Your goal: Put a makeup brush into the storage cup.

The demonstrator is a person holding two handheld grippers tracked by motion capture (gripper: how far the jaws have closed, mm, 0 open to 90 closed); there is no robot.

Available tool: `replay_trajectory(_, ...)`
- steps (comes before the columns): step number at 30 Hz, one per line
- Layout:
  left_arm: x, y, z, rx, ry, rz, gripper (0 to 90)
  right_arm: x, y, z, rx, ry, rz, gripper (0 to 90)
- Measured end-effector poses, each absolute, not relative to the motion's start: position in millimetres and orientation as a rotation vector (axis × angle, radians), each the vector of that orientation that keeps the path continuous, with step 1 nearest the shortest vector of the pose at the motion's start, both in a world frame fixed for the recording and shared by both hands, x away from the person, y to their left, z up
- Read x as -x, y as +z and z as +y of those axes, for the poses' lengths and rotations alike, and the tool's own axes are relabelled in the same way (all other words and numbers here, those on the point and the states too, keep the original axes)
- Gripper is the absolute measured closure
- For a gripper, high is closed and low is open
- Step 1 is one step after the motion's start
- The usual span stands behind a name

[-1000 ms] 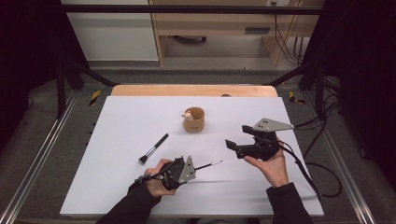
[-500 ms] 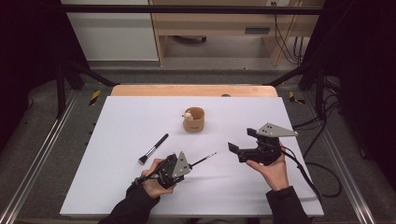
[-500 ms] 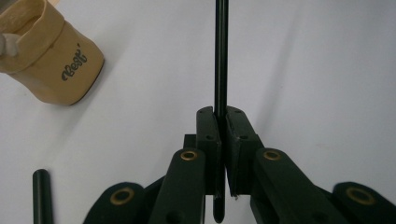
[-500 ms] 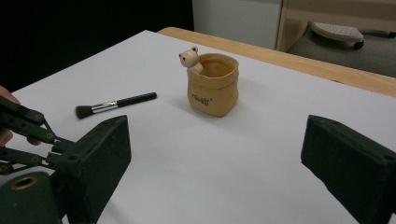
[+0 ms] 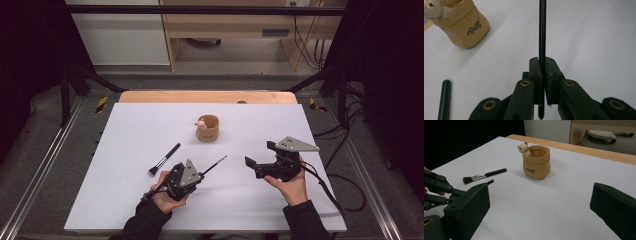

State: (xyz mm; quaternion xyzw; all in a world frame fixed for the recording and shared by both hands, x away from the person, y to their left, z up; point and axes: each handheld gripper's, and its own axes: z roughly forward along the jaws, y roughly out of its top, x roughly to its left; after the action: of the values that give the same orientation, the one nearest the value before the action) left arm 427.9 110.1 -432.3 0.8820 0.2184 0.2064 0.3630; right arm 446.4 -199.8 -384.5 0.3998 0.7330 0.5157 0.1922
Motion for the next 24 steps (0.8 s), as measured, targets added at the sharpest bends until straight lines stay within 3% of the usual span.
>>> replay_trajectory(24,-429,-429,113,-2.137,0.497,0.703,84.9,-444,-390,-179,-1.149,1.547,2.086,9.8)
